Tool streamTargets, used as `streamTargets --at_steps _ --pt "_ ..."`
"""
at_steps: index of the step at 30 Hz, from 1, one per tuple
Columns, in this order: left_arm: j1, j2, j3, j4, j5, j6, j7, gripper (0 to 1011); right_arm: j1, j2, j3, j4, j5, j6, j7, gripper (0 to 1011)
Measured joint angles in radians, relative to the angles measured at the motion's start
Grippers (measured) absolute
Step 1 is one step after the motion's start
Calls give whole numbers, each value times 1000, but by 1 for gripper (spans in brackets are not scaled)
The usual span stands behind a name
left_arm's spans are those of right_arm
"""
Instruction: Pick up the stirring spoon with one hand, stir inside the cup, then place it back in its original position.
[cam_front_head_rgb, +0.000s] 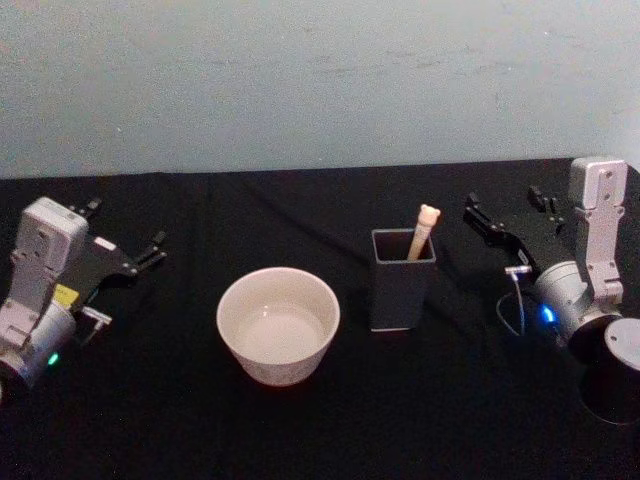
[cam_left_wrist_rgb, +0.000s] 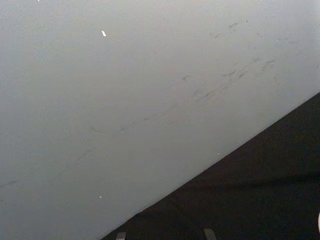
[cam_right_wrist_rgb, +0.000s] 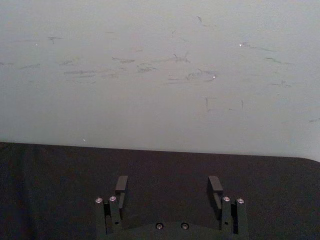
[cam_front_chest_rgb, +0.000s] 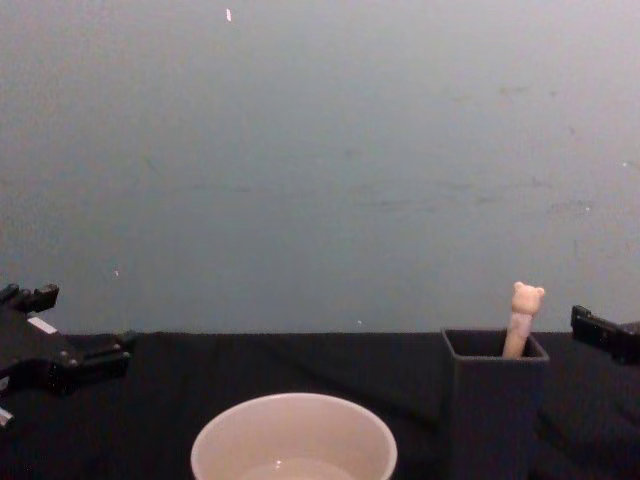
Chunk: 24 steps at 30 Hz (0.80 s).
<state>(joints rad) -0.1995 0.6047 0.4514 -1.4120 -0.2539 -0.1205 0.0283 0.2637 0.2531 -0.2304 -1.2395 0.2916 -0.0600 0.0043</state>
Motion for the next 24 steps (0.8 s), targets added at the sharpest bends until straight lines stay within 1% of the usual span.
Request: streamTargets --at_steps 24 --pt "0 0 0 0 0 0 0 1001 -1 1 -2 -4 -1 -4 -2 1002"
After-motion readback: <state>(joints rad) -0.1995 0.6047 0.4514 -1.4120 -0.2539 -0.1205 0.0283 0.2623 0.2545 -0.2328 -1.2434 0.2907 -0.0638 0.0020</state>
